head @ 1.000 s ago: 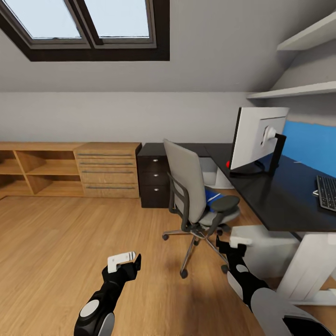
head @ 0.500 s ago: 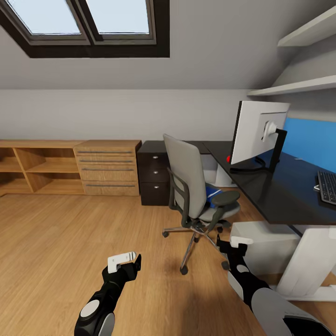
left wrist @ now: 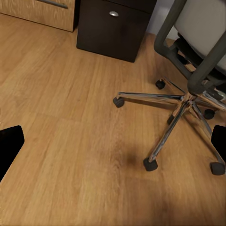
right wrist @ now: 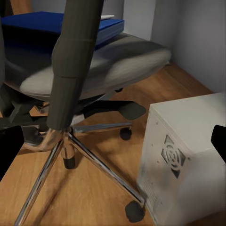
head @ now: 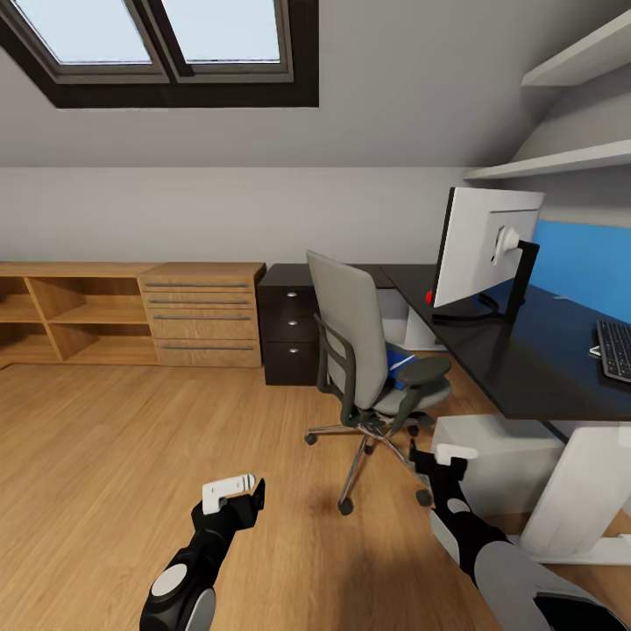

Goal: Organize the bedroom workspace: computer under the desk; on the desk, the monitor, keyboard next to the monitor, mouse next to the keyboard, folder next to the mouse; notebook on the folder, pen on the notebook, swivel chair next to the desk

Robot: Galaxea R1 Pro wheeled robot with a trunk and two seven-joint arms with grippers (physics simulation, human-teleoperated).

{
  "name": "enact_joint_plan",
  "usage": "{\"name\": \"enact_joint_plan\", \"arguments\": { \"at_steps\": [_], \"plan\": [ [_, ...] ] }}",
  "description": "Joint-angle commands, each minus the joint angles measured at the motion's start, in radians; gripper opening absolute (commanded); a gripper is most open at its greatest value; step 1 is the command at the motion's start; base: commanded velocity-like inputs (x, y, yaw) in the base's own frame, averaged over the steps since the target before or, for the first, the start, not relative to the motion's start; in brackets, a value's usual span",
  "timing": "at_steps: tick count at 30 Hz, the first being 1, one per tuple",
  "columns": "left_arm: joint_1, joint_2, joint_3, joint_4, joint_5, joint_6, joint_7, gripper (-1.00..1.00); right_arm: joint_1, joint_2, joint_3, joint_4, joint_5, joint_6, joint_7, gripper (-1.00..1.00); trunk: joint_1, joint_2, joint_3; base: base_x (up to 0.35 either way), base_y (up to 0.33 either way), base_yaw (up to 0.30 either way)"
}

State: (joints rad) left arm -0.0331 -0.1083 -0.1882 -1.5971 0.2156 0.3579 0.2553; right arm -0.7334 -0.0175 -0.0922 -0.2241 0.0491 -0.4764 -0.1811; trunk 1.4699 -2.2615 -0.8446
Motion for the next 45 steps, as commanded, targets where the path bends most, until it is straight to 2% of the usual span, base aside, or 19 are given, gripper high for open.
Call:
{"name": "enact_joint_plan", "arguments": {
  "at_steps": [1, 4, 12, 16, 25, 30, 45],
  "plan": [
    [-0.001, 0.000, -0.001, 0.000, 0.010, 0.003, 0.009, 1.00, -0.001, -0.001, -0.006, 0.002, 0.005, -0.003, -0.001, 1.00, 0.000, 0.000, -0.001, 0.000, 0.000, 0.000],
    [-0.001, 0.001, -0.001, 0.002, 0.010, 0.003, 0.009, 1.00, -0.001, -0.005, -0.007, 0.003, 0.004, -0.002, -0.008, 1.00, 0.000, 0.000, -0.001, 0.000, 0.000, 0.000],
    [-0.001, 0.001, -0.001, 0.014, 0.010, 0.002, 0.009, 1.00, -0.001, -0.010, -0.009, 0.004, 0.000, 0.002, -0.090, 1.00, 0.000, 0.000, -0.001, 0.090, -0.014, 0.000],
    [-0.001, 0.001, -0.001, 0.020, 0.010, 0.001, 0.009, 1.00, -0.001, -0.010, -0.009, 0.004, 0.000, 0.002, -0.101, 1.00, 0.000, 0.000, -0.001, 0.150, -0.023, 0.000],
    [-0.001, 0.001, -0.002, 0.030, 0.008, 0.000, 0.009, 1.00, -0.001, -0.012, -0.009, 0.003, 0.000, 0.002, -0.106, 1.00, 0.000, 0.000, -0.001, 0.105, -0.078, 0.000],
    [-0.001, 0.001, -0.002, 0.031, 0.007, 0.000, 0.009, 1.00, -0.001, -0.025, -0.009, 0.005, 0.000, 0.002, -0.106, 1.00, 0.000, 0.000, -0.001, 0.094, -0.084, 0.000],
    [-0.001, 0.001, -0.002, 0.031, 0.007, -0.002, 0.009, 1.00, -0.001, -0.028, -0.009, 0.005, 0.000, 0.002, -0.106, 1.00, 0.000, 0.000, -0.001, 0.175, -0.018, 0.000]
  ]
}}
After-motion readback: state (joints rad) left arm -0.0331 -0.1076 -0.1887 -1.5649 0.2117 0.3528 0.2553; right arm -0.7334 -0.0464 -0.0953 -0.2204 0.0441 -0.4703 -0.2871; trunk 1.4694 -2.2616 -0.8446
